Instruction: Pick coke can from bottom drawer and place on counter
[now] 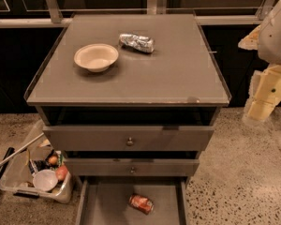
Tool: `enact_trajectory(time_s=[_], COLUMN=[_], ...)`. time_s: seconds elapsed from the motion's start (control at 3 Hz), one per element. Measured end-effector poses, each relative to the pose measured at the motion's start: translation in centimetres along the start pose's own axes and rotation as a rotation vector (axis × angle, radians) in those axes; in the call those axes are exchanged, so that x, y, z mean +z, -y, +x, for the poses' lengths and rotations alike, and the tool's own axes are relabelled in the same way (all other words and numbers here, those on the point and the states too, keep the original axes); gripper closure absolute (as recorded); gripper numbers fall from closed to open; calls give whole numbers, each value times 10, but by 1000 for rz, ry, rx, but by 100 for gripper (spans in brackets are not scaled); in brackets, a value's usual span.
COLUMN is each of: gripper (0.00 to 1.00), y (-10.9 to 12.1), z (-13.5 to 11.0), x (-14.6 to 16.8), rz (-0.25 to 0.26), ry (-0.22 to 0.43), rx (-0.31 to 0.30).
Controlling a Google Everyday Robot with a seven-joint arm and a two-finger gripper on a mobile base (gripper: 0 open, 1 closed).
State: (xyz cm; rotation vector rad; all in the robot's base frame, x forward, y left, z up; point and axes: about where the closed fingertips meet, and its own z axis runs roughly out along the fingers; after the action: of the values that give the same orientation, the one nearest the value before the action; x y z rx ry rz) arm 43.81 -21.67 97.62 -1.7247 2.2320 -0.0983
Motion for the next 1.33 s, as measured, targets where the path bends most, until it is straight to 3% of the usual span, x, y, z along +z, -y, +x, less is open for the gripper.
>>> enact_trajectory(time_s=[0.67, 1.33], gripper=[0, 0], y=[-5, -49], z=[4, 24], x=[4, 71], rz=[10, -79], ry=[4, -5], rx=[22, 107])
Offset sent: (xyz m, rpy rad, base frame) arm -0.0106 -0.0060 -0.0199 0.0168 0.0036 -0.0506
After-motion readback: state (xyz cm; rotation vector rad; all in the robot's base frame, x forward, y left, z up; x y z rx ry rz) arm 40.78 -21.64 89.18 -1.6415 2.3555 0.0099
